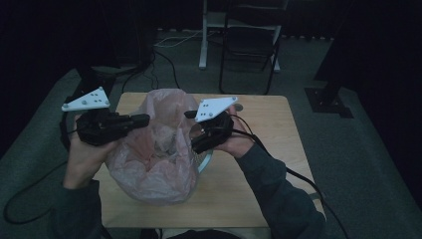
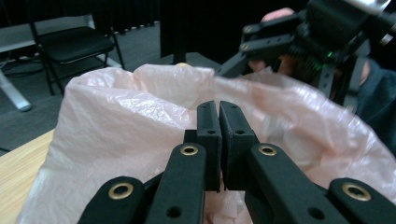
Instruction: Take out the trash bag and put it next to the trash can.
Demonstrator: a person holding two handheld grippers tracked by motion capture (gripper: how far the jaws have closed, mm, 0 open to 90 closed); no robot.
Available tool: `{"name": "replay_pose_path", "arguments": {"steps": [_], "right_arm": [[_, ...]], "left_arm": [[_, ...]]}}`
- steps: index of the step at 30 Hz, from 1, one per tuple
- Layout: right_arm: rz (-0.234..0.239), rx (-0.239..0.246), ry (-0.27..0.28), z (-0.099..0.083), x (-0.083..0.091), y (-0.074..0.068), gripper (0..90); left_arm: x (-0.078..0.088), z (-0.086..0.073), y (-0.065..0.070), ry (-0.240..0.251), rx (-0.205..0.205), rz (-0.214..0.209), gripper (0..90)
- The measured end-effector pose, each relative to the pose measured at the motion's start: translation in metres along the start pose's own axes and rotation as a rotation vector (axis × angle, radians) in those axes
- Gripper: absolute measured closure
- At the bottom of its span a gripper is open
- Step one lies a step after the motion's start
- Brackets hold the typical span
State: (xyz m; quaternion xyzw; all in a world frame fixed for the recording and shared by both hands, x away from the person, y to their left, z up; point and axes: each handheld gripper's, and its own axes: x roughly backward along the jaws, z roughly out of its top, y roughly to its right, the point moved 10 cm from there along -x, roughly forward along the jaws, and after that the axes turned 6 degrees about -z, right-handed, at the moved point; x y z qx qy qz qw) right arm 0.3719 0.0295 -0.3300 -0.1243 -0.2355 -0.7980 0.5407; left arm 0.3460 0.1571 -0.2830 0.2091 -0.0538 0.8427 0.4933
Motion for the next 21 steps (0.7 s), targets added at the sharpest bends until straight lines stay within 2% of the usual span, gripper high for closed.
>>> {"name": "replay_pose_path", "arguments": {"steps": [3,9,17,19,21], "right_arm": [[0.016,0.0,-0.004,0.001,-0.004,-0.005,21.0],[0.064,0.004,0.028,0.007,-0.005,-0.015,19.7],[0.067,0.016,-0.005,0.01,-0.018,-0.019,17.6],[0.069,0.02,-0.002,0.012,-0.019,-0.021,17.5],[0.073,0.028,0.026,0.016,-0.021,-0.025,17.4]], "left_arm": [[-0.003,0.003,0.005,0.007,-0.004,-0.019,87.6],[-0.009,0.01,0.012,0.009,-0.023,-0.029,87.5],[-0.02,0.015,0.022,0.009,-0.034,-0.072,87.5],[-0.021,0.016,0.023,0.01,-0.034,-0.079,87.5],[-0.025,0.019,0.027,0.025,-0.03,-0.096,87.5]]}}
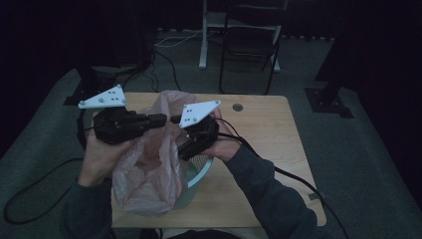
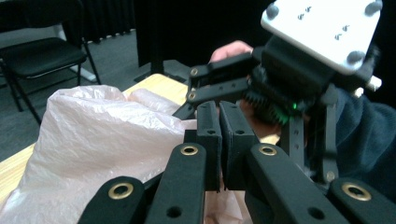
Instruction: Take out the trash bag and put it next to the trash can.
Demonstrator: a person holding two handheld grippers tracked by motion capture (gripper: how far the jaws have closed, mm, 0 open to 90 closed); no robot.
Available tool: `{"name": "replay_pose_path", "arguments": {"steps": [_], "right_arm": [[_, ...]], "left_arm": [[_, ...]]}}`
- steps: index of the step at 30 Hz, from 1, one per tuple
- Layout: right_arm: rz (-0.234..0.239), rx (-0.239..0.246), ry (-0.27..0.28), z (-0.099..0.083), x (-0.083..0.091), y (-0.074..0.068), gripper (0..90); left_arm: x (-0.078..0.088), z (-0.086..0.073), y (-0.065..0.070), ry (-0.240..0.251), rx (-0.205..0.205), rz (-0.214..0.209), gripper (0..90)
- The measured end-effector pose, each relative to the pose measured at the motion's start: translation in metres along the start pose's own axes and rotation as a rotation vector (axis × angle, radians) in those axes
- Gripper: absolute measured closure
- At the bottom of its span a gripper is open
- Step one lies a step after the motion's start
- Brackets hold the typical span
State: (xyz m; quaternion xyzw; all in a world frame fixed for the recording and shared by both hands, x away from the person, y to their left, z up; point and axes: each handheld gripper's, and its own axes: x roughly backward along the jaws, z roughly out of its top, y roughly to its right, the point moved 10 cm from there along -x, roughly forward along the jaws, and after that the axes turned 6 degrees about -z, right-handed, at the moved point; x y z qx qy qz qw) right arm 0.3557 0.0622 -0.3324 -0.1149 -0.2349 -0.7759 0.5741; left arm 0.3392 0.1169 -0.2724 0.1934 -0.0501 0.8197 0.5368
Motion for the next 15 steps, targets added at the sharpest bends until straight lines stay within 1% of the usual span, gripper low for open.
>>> {"name": "replay_pose_path", "arguments": {"steps": [2,4,7,10,13,15], "right_arm": [[-0.003,0.007,0.015,0.001,-0.001,-0.002,17.5],[-0.005,0.004,0.025,0.002,-0.001,-0.003,17.5],[-0.001,-0.013,0.036,0.004,-0.002,-0.001,18.2],[-0.002,-0.013,0.044,0.004,-0.002,-0.001,21.1],[-0.014,0.003,0.051,0.005,-0.002,-0.002,27.0],[-0.013,0.023,0.055,0.005,-0.002,-0.003,39.6]], "left_arm": [[-0.003,0.002,0.001,0.009,0.011,-0.008,87.5],[-0.005,0.003,0.001,0.02,0.027,-0.021,87.5],[-0.008,0.004,0.004,0.024,0.026,-0.029,87.5],[-0.01,0.005,0.004,0.024,0.029,-0.038,87.5],[-0.011,0.005,0.005,0.023,0.031,-0.051,87.5],[-0.013,0.005,0.006,0.023,0.033,-0.06,86.8]]}}
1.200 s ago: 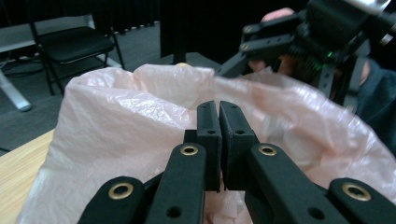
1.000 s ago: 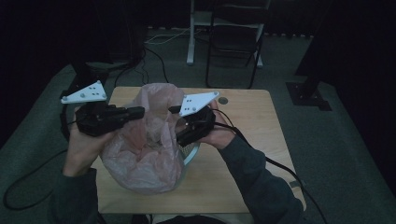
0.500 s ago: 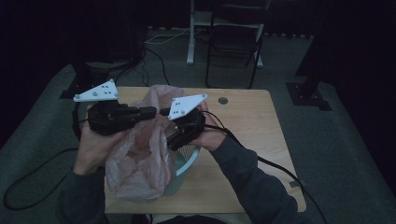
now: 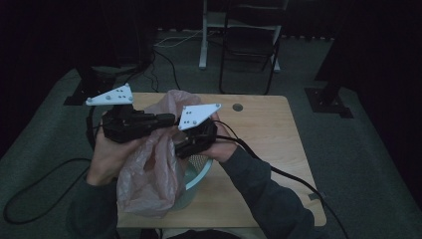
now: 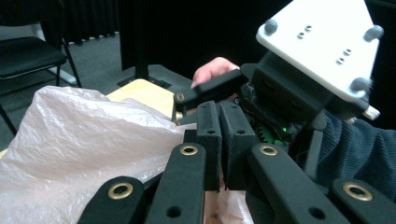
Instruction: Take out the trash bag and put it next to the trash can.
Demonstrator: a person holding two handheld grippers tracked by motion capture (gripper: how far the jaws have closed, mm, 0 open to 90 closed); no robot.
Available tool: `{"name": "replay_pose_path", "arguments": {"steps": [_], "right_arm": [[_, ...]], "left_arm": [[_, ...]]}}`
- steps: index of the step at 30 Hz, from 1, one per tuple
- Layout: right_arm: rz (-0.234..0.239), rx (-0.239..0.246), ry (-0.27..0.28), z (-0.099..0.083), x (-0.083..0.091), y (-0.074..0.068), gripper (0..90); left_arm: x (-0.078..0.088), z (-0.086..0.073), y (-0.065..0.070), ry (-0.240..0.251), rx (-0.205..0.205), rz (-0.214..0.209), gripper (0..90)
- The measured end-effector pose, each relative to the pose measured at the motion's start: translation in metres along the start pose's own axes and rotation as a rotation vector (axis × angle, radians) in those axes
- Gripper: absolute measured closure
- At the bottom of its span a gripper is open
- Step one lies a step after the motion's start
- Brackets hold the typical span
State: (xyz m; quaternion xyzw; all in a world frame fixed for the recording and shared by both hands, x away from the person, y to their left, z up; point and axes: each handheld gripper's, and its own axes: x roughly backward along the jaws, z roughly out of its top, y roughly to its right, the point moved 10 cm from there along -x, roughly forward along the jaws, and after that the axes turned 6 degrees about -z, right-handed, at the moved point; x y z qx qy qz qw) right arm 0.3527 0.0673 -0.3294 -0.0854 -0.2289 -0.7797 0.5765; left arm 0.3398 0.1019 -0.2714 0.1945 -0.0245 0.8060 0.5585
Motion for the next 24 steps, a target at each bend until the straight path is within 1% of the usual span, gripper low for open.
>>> {"name": "replay_pose_path", "arguments": {"steps": [1,2,3,4,5,6,7,9,11,14,16,17,18,19,20,21,23,24], "right_arm": [[-0.011,0.014,0.003,0.0005,-0.0003,-0.0003,47.8],[0.0,0.028,0.001,0.0005,-0.0004,-0.0027,58.1],[-0.003,0.04,0.001,0.0005,-0.0007,-0.004,63.2],[-0.007,0.049,-0.002,0.0003,-0.0008,-0.005,70.6],[0.003,0.049,-0.001,0.0005,-0.0007,-0.0064,75.9],[-0.002,0.042,-0.005,0.0005,-0.0007,-0.0055,79.6],[-0.002,0.042,-0.005,0.0005,-0.0007,-0.0055,79.6],[0.025,0.023,-0.017,0.0005,-0.0016,-0.006,85.8],[0.04,0.024,-0.018,0.0005,-0.0017,-0.0075,86.9],[0.04,0.032,-0.021,-0.0003,-0.0011,-0.0085,88.1],[0.047,0.029,-0.016,-0.0012,0.0003,-0.0091,87.5],[0.043,0.028,-0.012,-0.0014,0.0009,-0.0086,84.7],[0.049,0.021,-0.003,-0.001,0.0019,-0.0081,74.3],[0.049,0.021,-0.003,-0.001,0.0019,-0.0081,74.3],[0.065,0.003,0.006,-0.0002,0.0028,-0.0084,59.3],[0.039,-0.026,0.006,0.0009,0.0024,-0.0047,36.2],[0.02,-0.032,-0.001,0.0004,0.0013,-0.0022,27.5],[0.011,-0.035,-0.001,0.0003,0.0009,-0.0012,26.4]], "left_arm": [[-0.0006,0.0001,0.0005,0.001,0.002,-0.007,86.2],[-0.0012,0.0004,0.0007,0.002,0.004,-0.01,85.3],[-0.0017,0.0006,0.0007,0.002,0.005,-0.009,84.4],[-0.0021,0.0006,0.0007,0.002,0.007,-0.009,84.0],[-0.0023,0.0009,0.0007,0.004,0.009,-0.012,83.4],[-0.0024,0.001,0.0007,0.005,0.011,-0.012,82.8],[-0.0024,0.001,0.0007,0.005,0.011,-0.012,82.7],[-0.0021,0.0008,0.001,0.005,0.011,-0.011,82.7],[-0.0009,0.0011,0.0008,0.008,0.008,-0.008,82.7],[0.0024,0.0018,0.0003,0.019,0.008,-0.005,82.8],[0.0029,0.0019,0.0011,0.021,0.007,-0.003,83.2],[0.0032,0.0017,0.0013,0.018,0.004,-0.002,83.3],[0.0032,0.0015,0.0015,0.016,0.002,-0.003,83.9],[0.0032,0.0015,0.0015,0.016,0.002,-0.003,83.9],[0.0025,0.0013,0.0019,0.015,0.001,-0.004,83.9],[0.002,0.0011,0.0019,0.013,0.001,-0.003,84.5],[-0.0002,0.0009,0.0023,0.008,0.0,-0.006,84.6],[-0.0015,0.0009,0.0028,0.006,0.0,-0.011,84.7]]}}
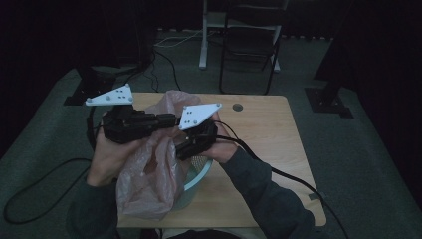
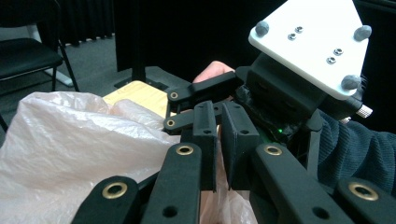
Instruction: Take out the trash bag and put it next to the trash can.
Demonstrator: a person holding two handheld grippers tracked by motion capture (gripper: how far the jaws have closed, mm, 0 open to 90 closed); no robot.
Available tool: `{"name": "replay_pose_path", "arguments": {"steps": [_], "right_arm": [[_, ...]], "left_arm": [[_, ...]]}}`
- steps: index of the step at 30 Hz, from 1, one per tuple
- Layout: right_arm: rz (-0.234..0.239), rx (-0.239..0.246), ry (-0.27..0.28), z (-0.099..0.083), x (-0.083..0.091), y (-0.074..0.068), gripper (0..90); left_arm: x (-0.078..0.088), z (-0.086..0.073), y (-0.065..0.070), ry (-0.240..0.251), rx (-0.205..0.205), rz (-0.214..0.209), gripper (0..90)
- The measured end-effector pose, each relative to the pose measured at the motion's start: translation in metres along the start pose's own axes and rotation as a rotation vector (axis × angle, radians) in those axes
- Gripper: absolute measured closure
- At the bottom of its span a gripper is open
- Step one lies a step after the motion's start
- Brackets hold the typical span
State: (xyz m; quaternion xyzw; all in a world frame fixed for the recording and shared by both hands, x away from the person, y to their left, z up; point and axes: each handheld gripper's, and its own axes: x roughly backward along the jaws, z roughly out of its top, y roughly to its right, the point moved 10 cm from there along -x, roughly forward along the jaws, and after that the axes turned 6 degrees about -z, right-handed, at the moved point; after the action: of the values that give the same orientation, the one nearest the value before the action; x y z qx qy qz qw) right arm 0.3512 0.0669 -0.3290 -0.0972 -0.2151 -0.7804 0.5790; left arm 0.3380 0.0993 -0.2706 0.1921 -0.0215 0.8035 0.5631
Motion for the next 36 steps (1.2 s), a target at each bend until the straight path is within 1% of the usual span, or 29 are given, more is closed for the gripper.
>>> {"name": "replay_pose_path", "arguments": {"steps": [1,2,3,4,6,7,8,9,10,11,12,13,14,15,17,19,20,21,22,23,24,25,27,28,29,32,34,35,36], "right_arm": [[0.004,-0.001,0.003,0.0,0.0,0.0,24.6],[-0.007,0.001,0.012,0.002,0.0,0.001,24.0],[-0.005,-0.006,0.017,0.002,-0.001,0.001,24.1],[0.001,-0.015,0.023,0.003,-0.001,0.002,25.3],[0.016,-0.016,0.036,0.004,0.0,0.001,34.7],[0.016,-0.016,0.036,0.004,0.0,0.001,34.7],[0.016,-0.008,0.043,0.005,-0.001,0.0,41.9],[0.023,0.006,0.056,0.007,0.0,-0.004,54.9],[0.021,0.009,0.059,0.007,0.0,-0.004,61.6],[0.034,0.01,0.061,0.008,0.0,-0.006,71.2],[0.034,0.013,0.064,0.008,0.0,-0.006,81.7],[0.034,0.013,0.064,0.008,0.0,-0.006,81.7],[0.032,0.013,0.063,0.008,0.0,-0.006,85.8],[0.041,0.016,0.059,0.007,0.0,-0.006,88.9],[0.043,0.034,0.051,0.006,0.001,-0.008,89.3],[0.039,0.044,0.041,0.004,0.002,-0.008,89.3],[0.029,0.051,0.037,0.003,0.003,-0.008,89.3],[0.025,0.058,0.033,0.003,0.005,-0.008,89.3],[0.02,0.063,0.033,0.003,0.006,-0.008,89.3],[0.02,0.063,0.033,0.003,0.006,-0.008,89.3],[0.013,0.072,0.04,0.005,0.01,-0.006,89.3],[0.009,0.073,0.041,0.006,0.011,-0.006,89.3],[0.004,0.077,0.043,0.006,0.012,-0.005,89.3],[0.0,0.075,0.045,0.008,0.016,-0.004,89.3],[-0.002,0.078,0.048,0.008,0.017,-0.004,89.3],[-0.013,0.082,0.056,0.011,0.022,-0.002,89.3],[-0.016,0.084,0.058,0.011,0.023,-0.001,89.3],[-0.017,0.082,0.058,0.012,0.026,0.0,89.3],[-0.017,0.082,0.058,0.012,0.026,0.0,89.3]], "left_arm": [[-0.001,0.0,0.0,0.0,0.001,-0.003,85.7],[-0.003,0.0,0.0,-0.001,0.0,-0.005,85.8],[-0.004,0.0,0.001,-0.002,-0.001,-0.007,86.3],[-0.005,0.0,0.001,-0.001,0.002,-0.012,86.7],[-0.005,0.001,0.001,0.006,0.005,-0.018,88.3],[-0.005,0.001,0.001,0.006,0.005,-0.018,88.4],[-0.007,0.001,0.001,0.007,0.008,-0.022,88.4],[-0.007,0.001,0.0,0.006,0.011,-0.021,89.1],[-0.007,0.001,0.0,0.006,0.013,-0.019,89.1],[-0.007,0.001,0.0,0.007,0.014,-0.02,89.1],[-0.007,0.001,0.0,0.008,0.013,-0.019,89.1],[-0.007,0.001,0.0,0.008,0.013,-0.019,89.1],[-0.005,0.001,0.0,0.01,0.011,-0.017,89.1],[-0.005,0.002,0.0,0.011,0.009,-0.013,89.1],[-0.002,0.002,-0.001,0.014,0.009,-0.002,88.2],[0.003,0.001,-0.004,0.014,0.01,0.019,86.8],[0.007,0.0,-0.006,0.018,0.011,0.035,85.7],[0.007,0.0,-0.006,0.018,0.011,0.035,83.6],[0.014,0.0,-0.008,0.026,0.019,0.051,82.1],[0.014,0.0,-0.008,0.026,0.019,0.051,80.0],[0.018,-0.001,-0.009,0.03,0.022,0.058,77.2],[0.023,-0.002,-0.011,0.043,0.029,0.066,75.6],[0.026,-0.002,-0.012,0.048,0.035,0.073,73.3],[0.031,-0.003,-0.015,0.057,0.042,0.084,71.2],[0.031,-0.003,-0.015,0.057,0.042,0.084,69.5],[0.038,-0.005,-0.017,0.068,0.04,0.101,65.0],[0.043,-0.007,-0.018,0.077,0.04,0.116,64.1],[0.044,-0.008,-0.019,0.082,0.042,0.121,61.0],[0.046,-0.009,-0.02,0.087,0.042,0.126,61.0]]}}
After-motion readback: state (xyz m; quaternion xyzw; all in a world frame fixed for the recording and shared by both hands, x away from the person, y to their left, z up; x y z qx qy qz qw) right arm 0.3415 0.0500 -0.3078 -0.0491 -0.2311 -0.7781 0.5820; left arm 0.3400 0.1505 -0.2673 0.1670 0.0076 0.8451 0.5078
